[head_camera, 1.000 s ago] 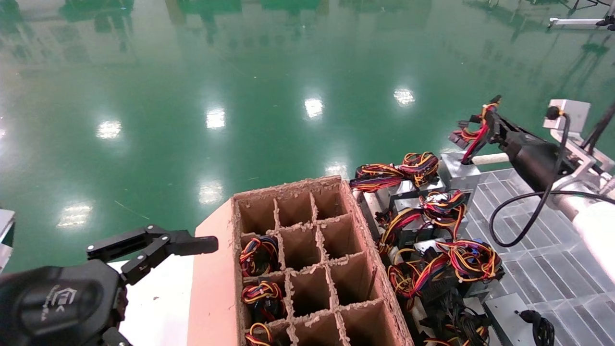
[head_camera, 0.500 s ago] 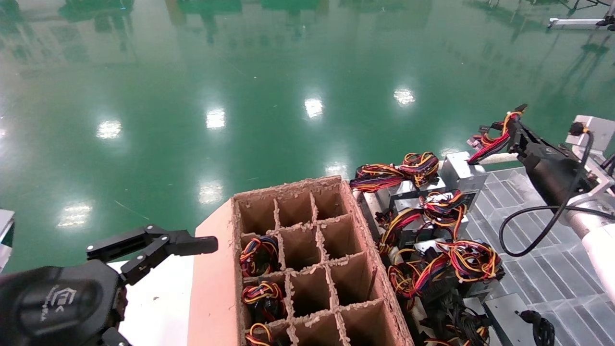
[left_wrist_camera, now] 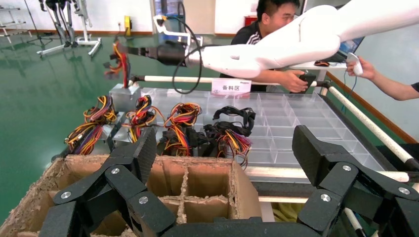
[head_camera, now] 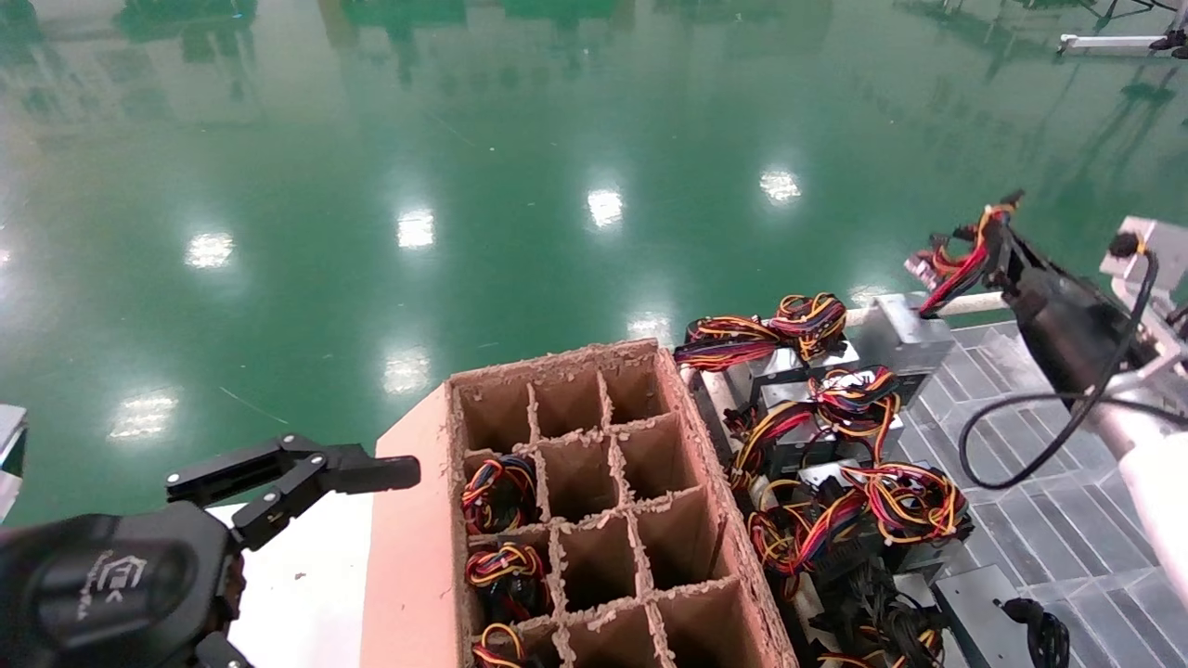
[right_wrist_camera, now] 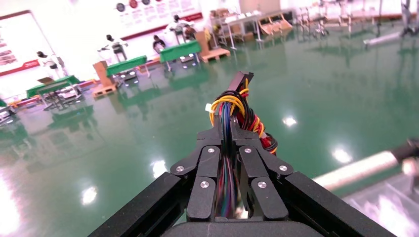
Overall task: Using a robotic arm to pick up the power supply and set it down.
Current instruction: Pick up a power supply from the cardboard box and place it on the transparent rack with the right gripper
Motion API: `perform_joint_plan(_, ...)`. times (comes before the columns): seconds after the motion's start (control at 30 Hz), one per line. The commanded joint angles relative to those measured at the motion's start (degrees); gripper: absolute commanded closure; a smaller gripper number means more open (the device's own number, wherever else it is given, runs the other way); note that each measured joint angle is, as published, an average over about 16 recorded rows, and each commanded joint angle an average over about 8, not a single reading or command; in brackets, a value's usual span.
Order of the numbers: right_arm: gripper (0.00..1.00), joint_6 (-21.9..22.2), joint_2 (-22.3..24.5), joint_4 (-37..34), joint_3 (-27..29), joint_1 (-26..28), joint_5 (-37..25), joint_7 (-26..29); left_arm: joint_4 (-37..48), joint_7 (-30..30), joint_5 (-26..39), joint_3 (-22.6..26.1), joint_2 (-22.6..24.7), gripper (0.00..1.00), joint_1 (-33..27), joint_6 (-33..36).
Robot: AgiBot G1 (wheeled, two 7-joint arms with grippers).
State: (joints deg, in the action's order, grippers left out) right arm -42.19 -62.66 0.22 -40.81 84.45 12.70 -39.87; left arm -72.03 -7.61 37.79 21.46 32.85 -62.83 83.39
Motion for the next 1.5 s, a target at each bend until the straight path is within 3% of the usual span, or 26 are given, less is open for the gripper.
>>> perform_joint_plan(0.03, 1.0, -0.09, -0.16, 0.39, -0.15, 0.58, -0.22, -0.58, 0.0, 0.0, 0.0, 0.0, 0.0, 0.0, 0.0, 0.0)
perform_joint_plan(0.4, 1.0, 0.53, -2.82, 0.33, -0.81, 2.34, -1.18, -2.74, 0.0, 0.0, 0.0, 0.0, 0.0, 0.0, 0.0, 0.0)
perform_joint_plan(0.83, 1.0, 1.72, -5.0, -0.98, -0.71, 0.12, -1.04, -5.1, 0.0, 0.0, -0.01, 0.01, 0.0, 0.0, 0.0, 0.0)
perform_joint_plan(1.5, 1.0, 0.68, -5.94, -0.53, 5.92, -0.98, 8.6, -5.34, 0.0, 0.01, -0.01, 0.02, -0.01, 0.0, 0.0, -0.01)
